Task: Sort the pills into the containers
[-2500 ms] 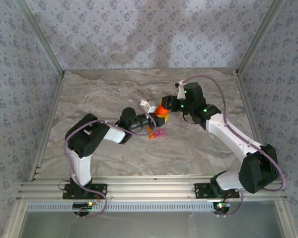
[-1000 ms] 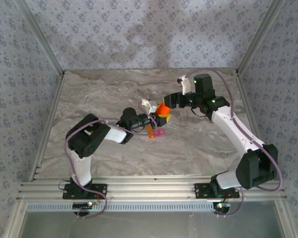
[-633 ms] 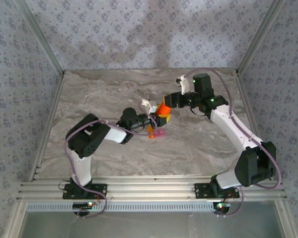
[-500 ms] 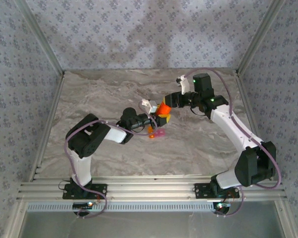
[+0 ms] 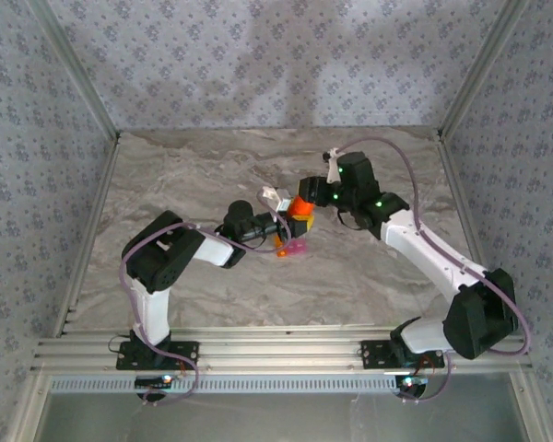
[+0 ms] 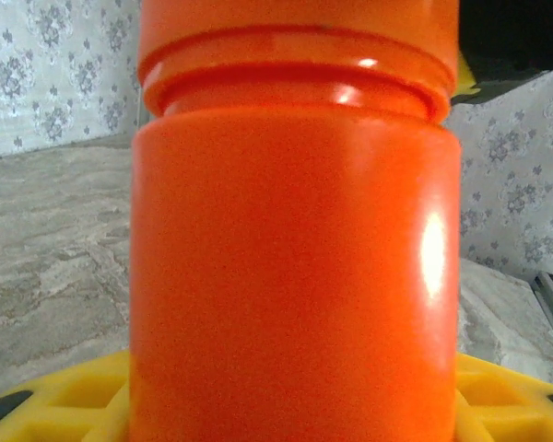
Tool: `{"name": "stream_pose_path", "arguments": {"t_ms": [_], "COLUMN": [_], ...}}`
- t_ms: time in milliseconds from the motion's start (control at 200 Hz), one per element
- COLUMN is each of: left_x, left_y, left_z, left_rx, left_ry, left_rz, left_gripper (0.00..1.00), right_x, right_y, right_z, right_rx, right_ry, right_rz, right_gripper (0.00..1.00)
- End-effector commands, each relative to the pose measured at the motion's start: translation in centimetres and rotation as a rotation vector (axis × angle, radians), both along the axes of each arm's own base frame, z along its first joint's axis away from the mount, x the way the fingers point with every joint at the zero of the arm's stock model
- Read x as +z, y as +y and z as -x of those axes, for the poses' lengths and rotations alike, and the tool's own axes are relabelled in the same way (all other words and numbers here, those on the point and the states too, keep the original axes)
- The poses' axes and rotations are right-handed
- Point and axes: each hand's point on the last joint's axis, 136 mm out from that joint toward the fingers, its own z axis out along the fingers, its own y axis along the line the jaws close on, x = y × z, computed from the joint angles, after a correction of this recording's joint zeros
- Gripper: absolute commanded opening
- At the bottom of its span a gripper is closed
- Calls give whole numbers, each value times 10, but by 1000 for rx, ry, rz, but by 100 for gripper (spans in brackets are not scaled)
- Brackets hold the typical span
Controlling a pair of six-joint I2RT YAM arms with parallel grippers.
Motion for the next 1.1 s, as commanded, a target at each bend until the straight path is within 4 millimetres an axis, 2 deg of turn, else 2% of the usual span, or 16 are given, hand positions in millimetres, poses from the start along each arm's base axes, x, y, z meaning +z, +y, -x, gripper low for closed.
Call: {"name": "stream_pose_path", "arguments": {"t_ms": [0, 185, 265, 475, 665, 710, 730, 750, 800, 985, 1094], "left_x": [50, 50, 49, 46, 48, 48, 48, 48, 50, 55, 59], "left_y": [-5, -5, -5, -4, -3, -2, -2, -2, -2, 2, 5], "left_z": [5, 5, 5, 7, 7, 7, 7, 7, 8, 11, 13], "left_rx": [-25, -25, -25, -22, -20, -21, -21, -21, -21, -20, -16], "left_ry": [-133, -133, -131, -129, -135, -135, -136, -137, -139, -152, -163], "left_rz": [113, 111, 110, 101, 103, 103, 103, 104, 106, 119, 124], "left_gripper": [0, 0, 0, 0, 0, 0, 0, 0, 0, 0, 0], "right_x": [-44, -34, -22, 31, 80, 85, 87, 104, 112, 125, 130], "right_y": [18, 20, 16, -10, -32, -33, -32, -31, -27, -7, 2], "right_z": [29, 28, 25, 15, 11, 13, 14, 14, 17, 22, 22], "right_rx": [-37, -25, -35, -77, -151, -162, -165, -168, -174, -170, -162], "right_ry": [175, 161, 143, -8, -138, -161, -172, -209, -246, -330, -350], "right_rz": [-17, -17, -31, -48, -52, -43, -36, -46, -21, 47, 18], "right_gripper": [37, 40, 48, 75, 81, 82, 82, 82, 82, 85, 85]}}
